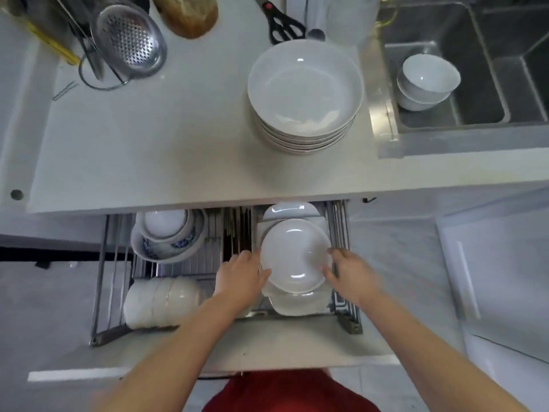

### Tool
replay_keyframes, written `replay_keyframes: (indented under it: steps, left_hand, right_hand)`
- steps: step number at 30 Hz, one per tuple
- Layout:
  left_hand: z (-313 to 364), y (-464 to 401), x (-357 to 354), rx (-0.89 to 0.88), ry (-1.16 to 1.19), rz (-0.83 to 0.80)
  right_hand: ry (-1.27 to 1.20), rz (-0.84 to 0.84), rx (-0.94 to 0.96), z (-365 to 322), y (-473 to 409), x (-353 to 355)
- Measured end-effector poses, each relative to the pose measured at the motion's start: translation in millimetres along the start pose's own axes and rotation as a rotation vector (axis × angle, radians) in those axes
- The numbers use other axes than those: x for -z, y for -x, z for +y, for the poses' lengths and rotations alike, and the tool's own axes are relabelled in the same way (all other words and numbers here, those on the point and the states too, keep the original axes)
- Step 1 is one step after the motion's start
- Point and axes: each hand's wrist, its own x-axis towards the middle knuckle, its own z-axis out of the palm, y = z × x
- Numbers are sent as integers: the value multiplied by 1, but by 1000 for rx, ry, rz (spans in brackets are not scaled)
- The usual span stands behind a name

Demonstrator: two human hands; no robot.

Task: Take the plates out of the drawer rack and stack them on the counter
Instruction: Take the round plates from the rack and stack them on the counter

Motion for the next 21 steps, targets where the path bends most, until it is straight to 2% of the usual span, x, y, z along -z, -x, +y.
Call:
replay_keyframes:
  steps: [3,8,15,21]
  left_hand:
    - [-2,-11,-21,40,-10,-85]
    - [-2,-36,-43,124,46,-138]
    - [-3,-72,-59,110,-9,-131]
    - [2,-85,-61,176,5,-169]
  right_hand:
    - [-24,-85,-97,3,-8,-23]
    - [-92,-195,-239,3,-28,-46]
    - [-85,-144,-329,2,-55,-61]
    - [-84,-65,-380,1,-66,-68]
